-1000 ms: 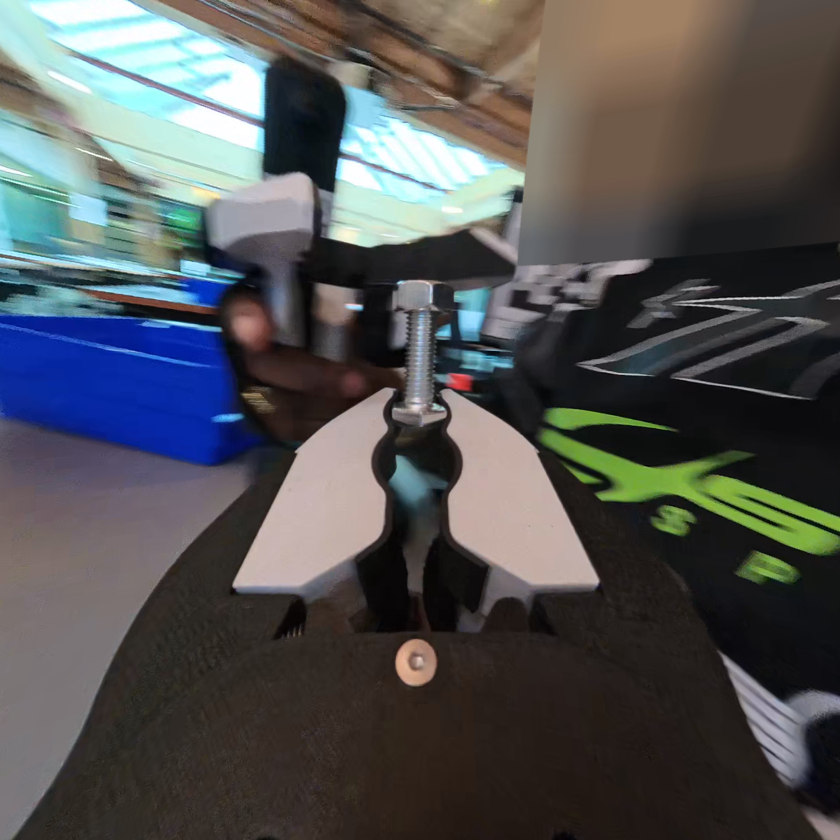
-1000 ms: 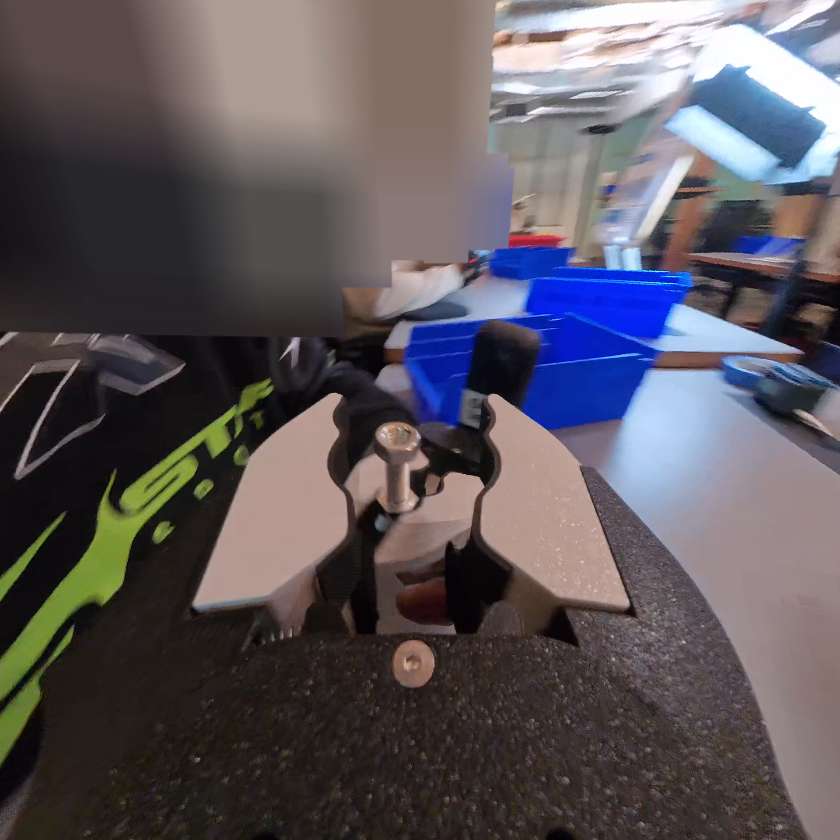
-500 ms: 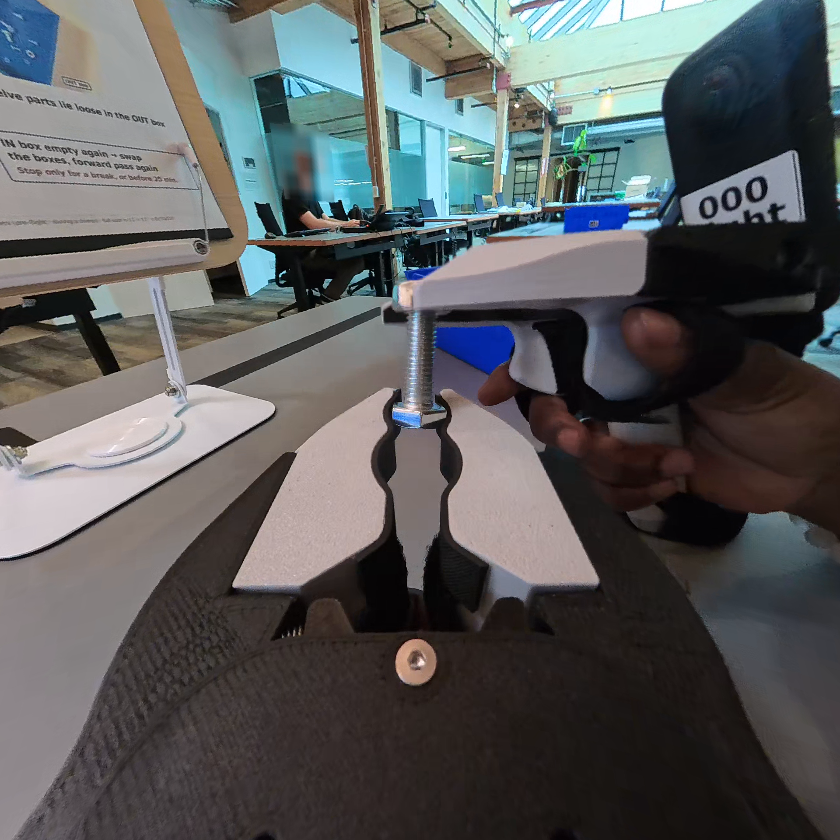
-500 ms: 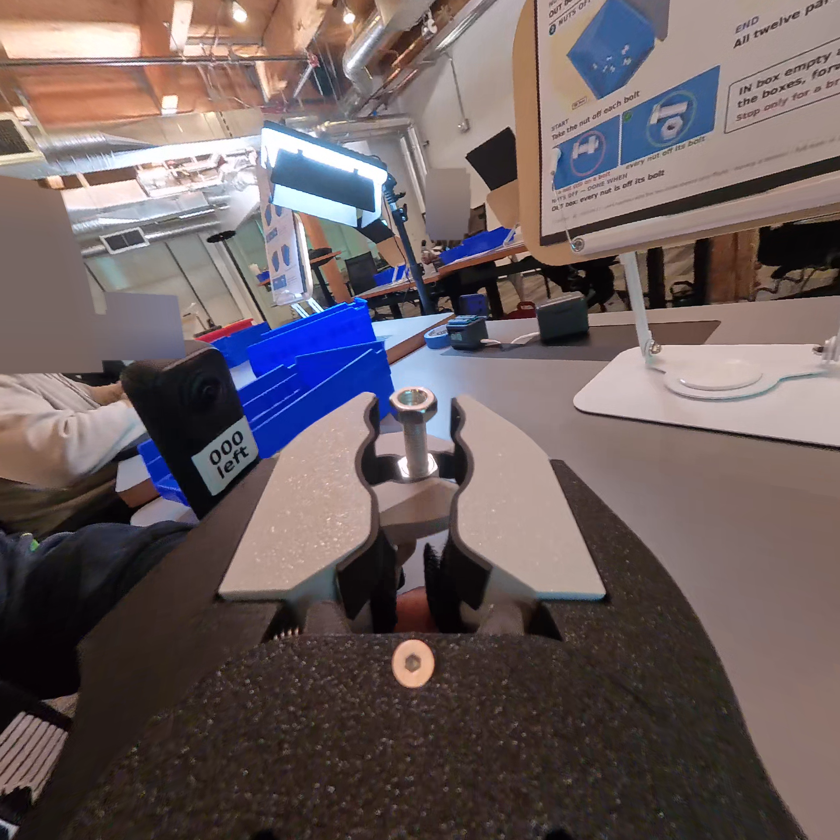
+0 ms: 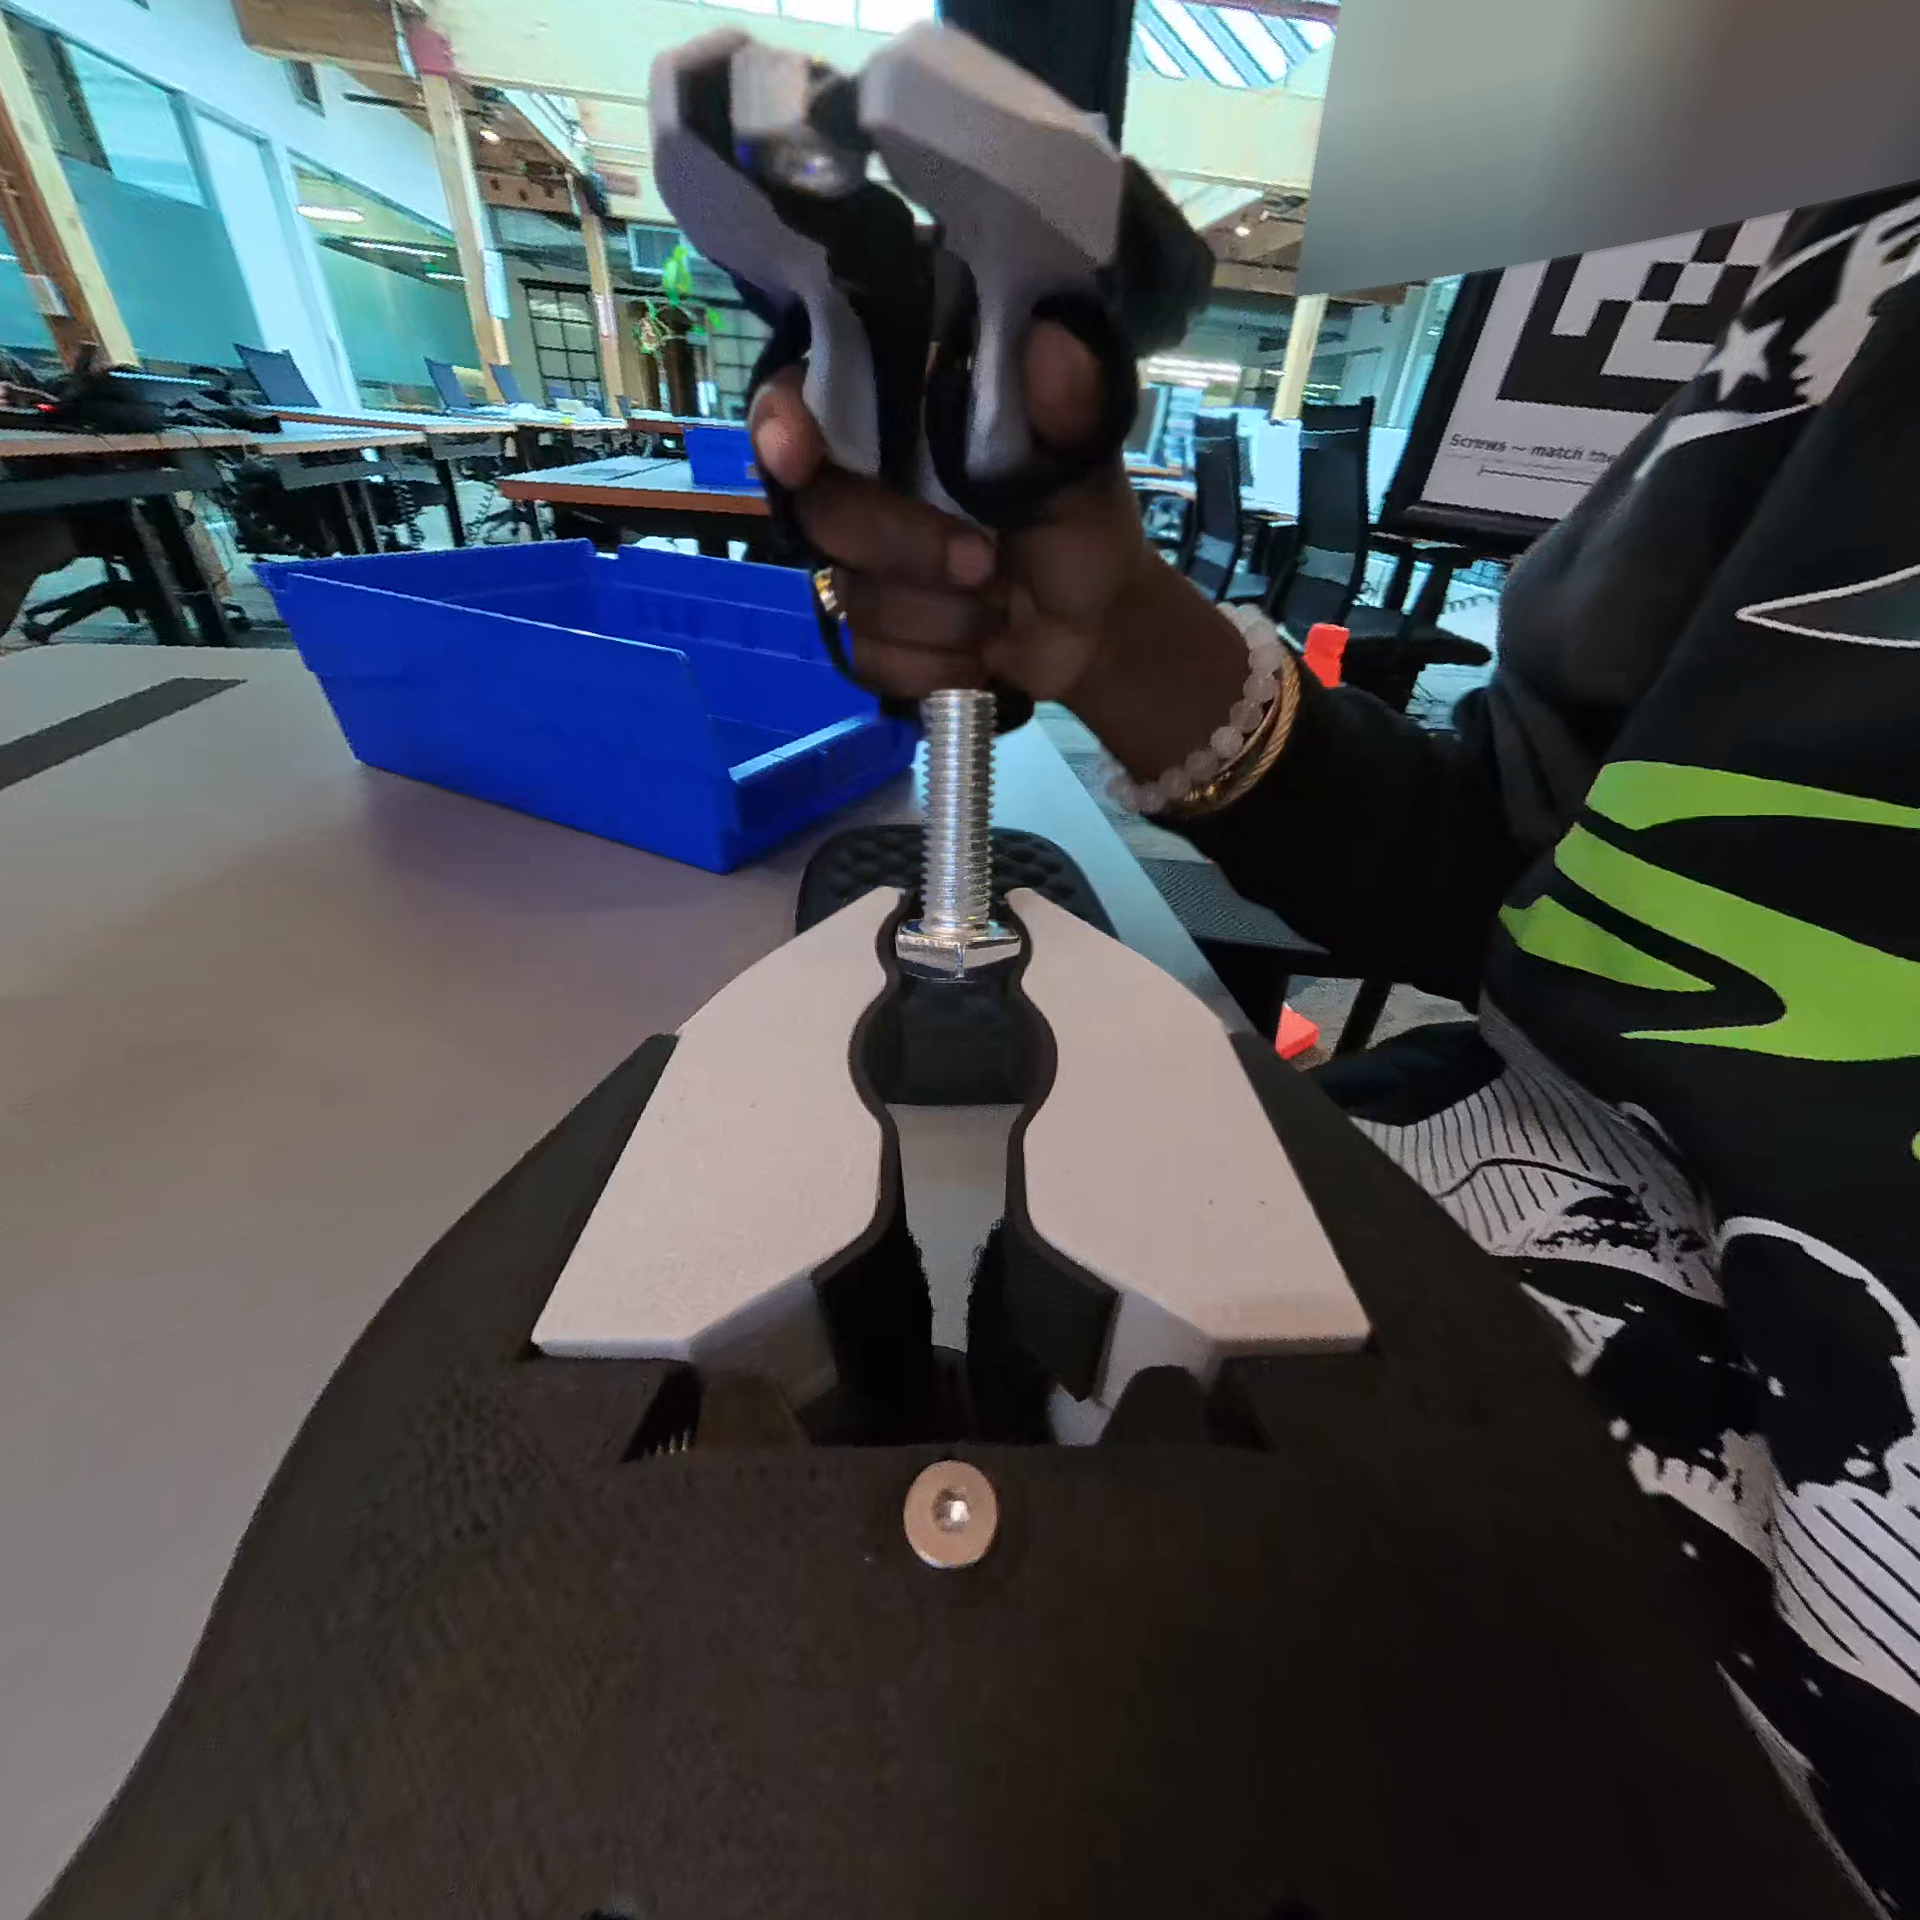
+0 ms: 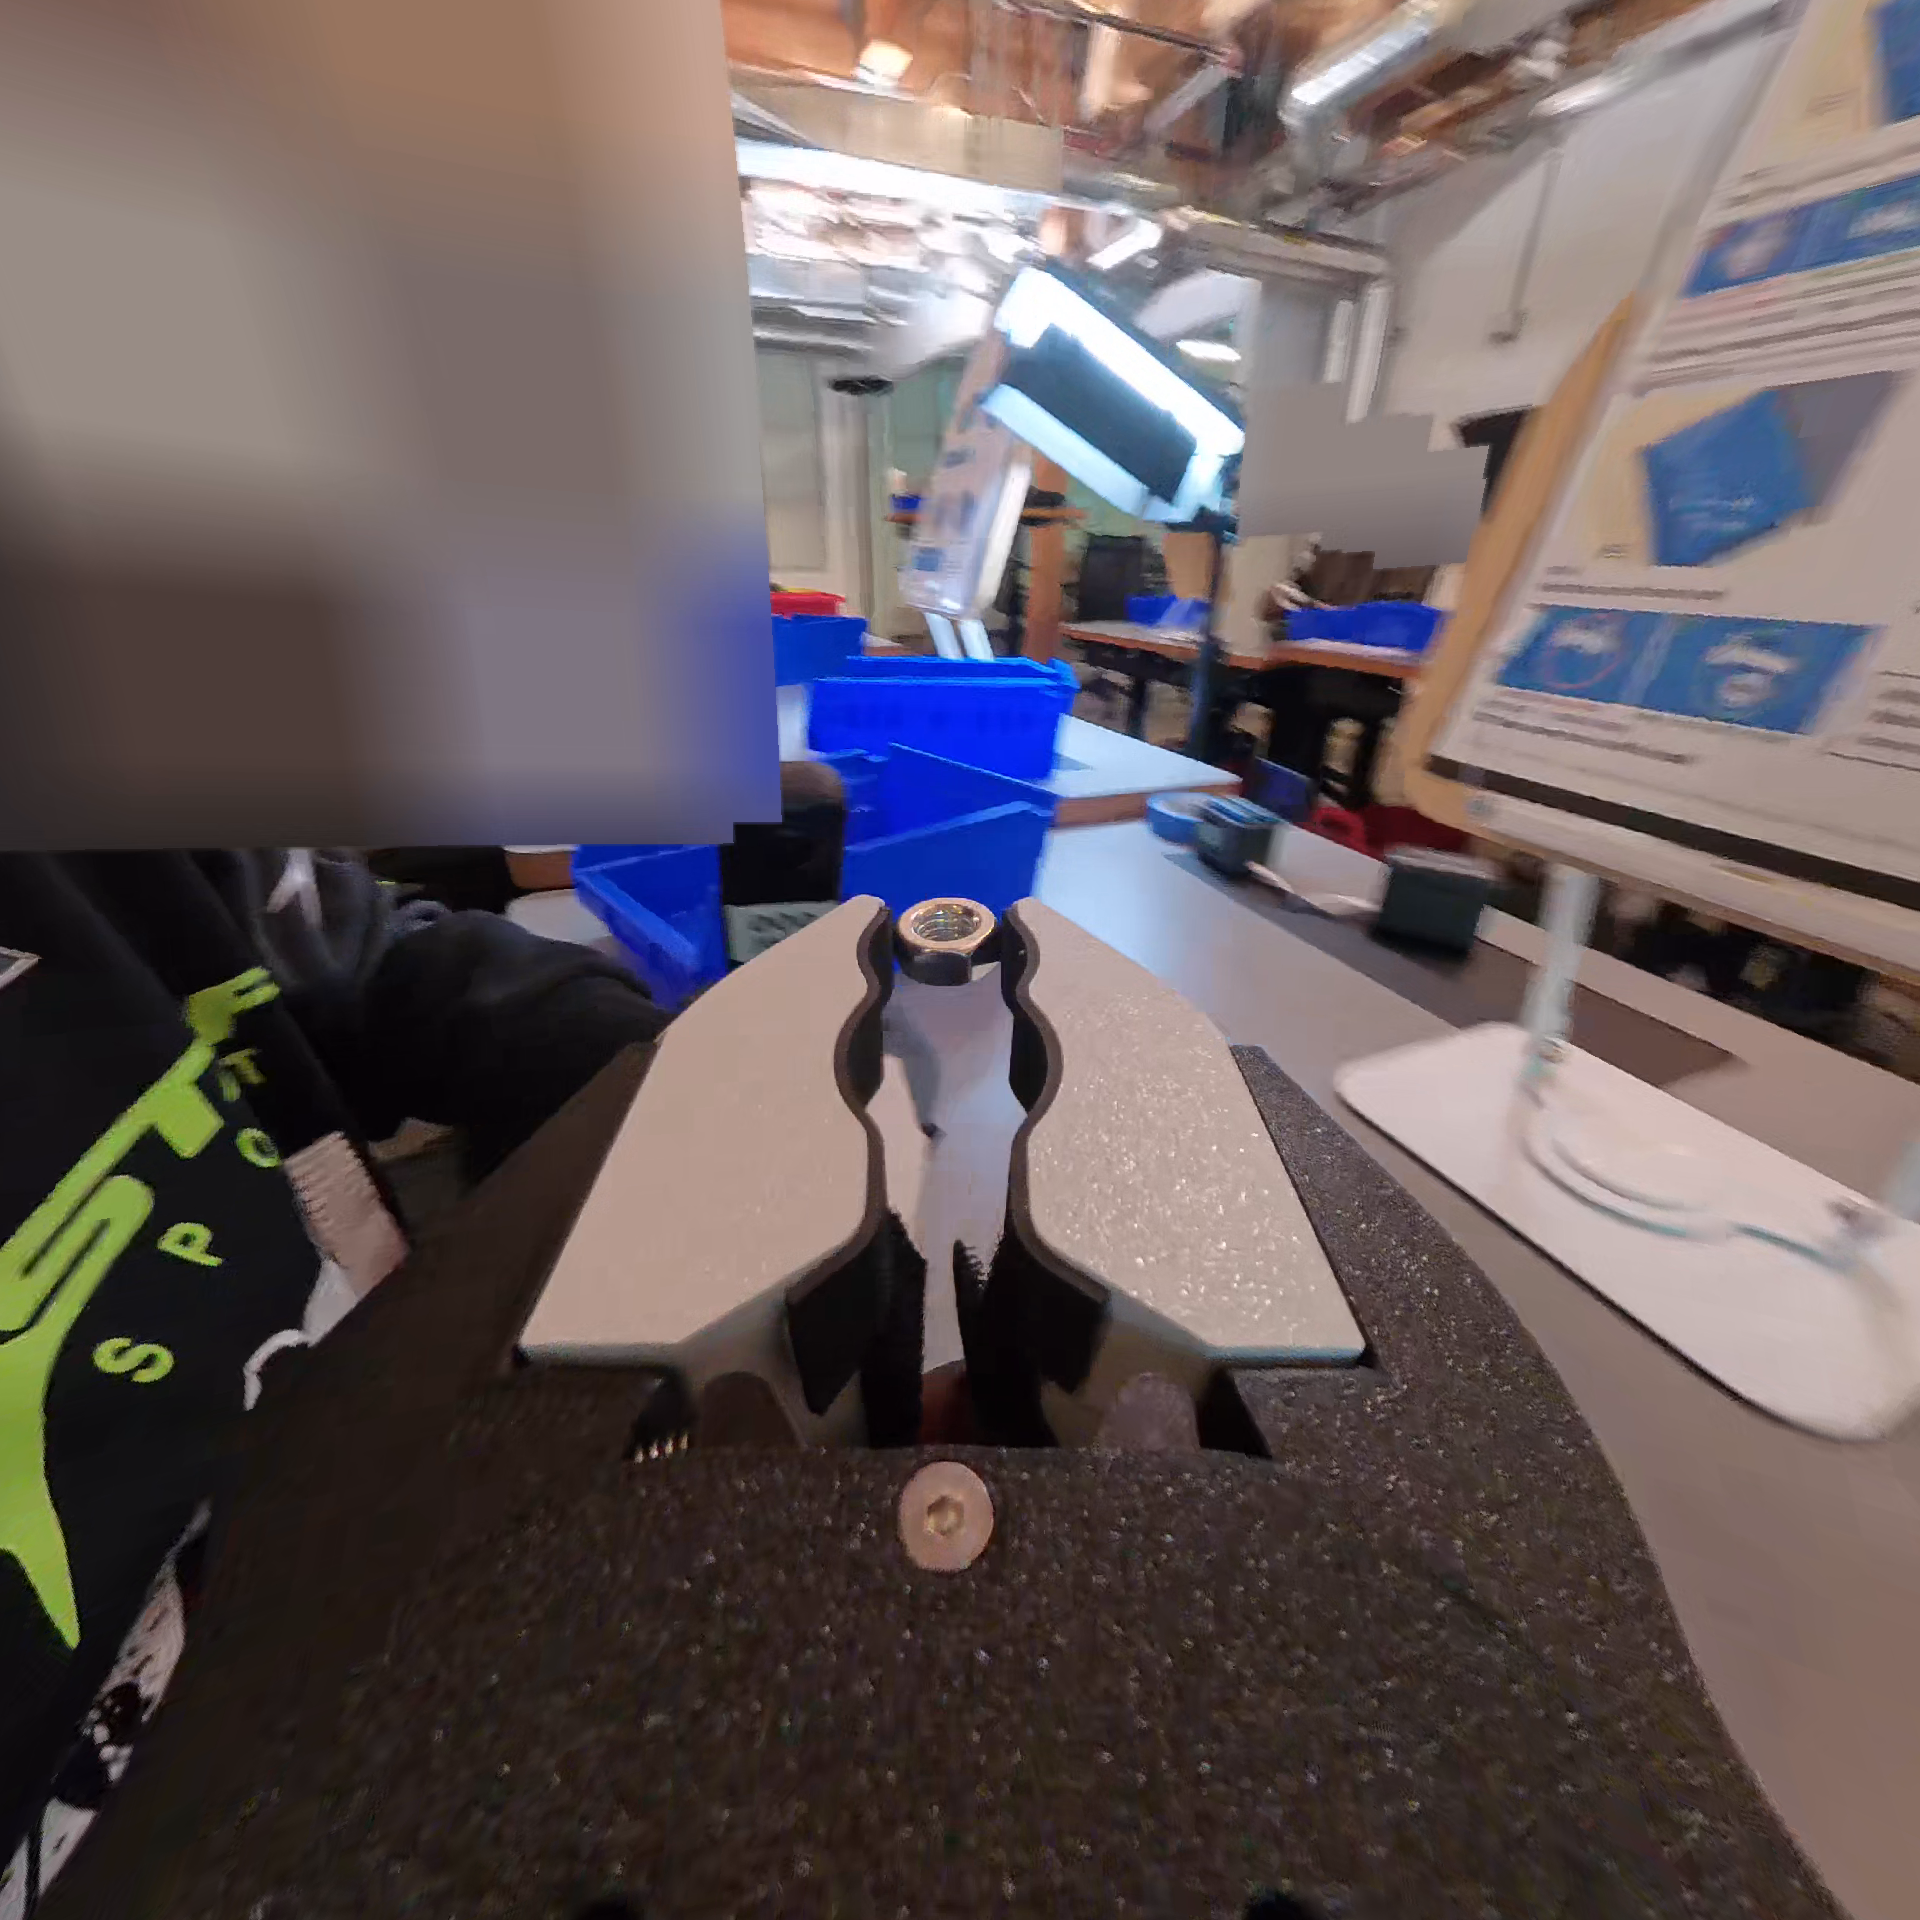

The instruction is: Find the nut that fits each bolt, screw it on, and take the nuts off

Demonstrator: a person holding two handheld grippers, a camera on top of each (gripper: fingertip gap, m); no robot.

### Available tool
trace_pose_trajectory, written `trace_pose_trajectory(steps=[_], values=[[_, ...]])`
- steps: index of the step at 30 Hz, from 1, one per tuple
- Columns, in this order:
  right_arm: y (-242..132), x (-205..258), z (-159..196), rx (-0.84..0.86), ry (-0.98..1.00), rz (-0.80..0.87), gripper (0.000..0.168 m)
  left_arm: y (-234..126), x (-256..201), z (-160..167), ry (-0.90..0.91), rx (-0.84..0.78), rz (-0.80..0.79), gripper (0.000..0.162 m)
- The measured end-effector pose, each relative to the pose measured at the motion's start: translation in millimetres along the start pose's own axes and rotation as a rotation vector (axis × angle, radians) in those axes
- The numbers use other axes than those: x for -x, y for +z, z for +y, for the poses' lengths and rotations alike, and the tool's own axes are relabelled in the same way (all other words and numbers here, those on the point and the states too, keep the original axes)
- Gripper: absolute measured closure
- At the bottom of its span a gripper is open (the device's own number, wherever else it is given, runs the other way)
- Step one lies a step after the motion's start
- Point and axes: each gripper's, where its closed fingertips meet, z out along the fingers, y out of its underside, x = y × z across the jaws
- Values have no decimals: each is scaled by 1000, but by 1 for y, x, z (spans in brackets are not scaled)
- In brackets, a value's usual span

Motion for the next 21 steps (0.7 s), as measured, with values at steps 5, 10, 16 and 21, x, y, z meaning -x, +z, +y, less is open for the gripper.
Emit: trace_pose_trajectory(steps=[5, 10, 16, 21], values=[[-98, -96, 10, 227, 10, 488, 148, -5, 18, -4, -5, -17, -112, 148], [-204, -163, 49, 458, 130, 838, 148, -7, 22, -6, -22, -27, -131, 147], [-254, -179, 125, 767, 385, 938, 148, -6, 25, -2, 19, 0, -160, 147], [-264, -174, 160, 930, 531, 941, 147, -7, 27, -5, 22, -17, -176, 147]])
